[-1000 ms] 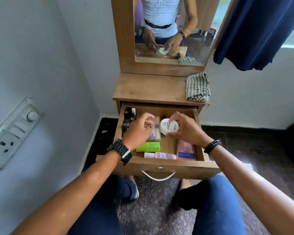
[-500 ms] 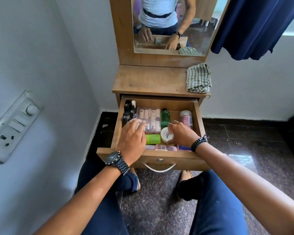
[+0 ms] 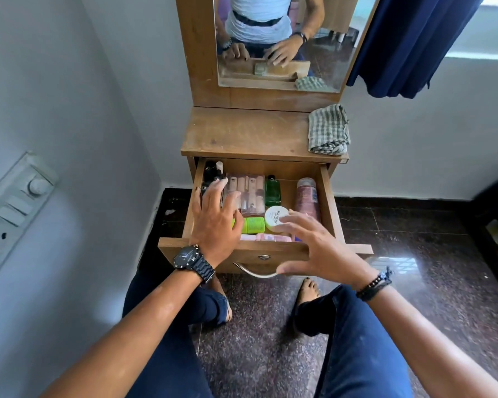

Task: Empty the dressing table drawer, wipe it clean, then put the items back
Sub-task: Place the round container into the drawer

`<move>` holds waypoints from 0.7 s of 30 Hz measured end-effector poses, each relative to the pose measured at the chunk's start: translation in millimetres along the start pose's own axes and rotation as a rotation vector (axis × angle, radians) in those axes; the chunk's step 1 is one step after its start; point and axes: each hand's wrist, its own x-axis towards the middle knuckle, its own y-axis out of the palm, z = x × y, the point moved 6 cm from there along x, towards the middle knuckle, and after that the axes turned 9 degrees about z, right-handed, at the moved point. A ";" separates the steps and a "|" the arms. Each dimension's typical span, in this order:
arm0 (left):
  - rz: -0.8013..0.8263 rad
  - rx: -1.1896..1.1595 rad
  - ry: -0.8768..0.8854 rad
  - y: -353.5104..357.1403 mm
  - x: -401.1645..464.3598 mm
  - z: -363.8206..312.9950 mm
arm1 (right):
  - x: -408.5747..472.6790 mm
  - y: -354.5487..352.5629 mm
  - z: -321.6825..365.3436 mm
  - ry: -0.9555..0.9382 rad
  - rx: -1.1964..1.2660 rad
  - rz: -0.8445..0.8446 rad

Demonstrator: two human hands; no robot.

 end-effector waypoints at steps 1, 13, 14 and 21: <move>-0.011 -0.006 0.016 0.5 3.4 -0.4 | -1.1 2.9 -5.0 -0.013 -0.078 -0.025; 0.139 0.142 0.451 27.1 60.9 -1.4 | 57.4 -32.4 -51.5 0.102 -0.115 -0.213; 0.163 0.171 0.454 31.0 67.8 -1.0 | 63.1 -36.0 -54.4 0.101 -0.123 -0.211; 0.245 0.291 0.352 47.9 115.7 11.6 | 101.4 -54.6 -79.4 0.123 -0.207 -0.238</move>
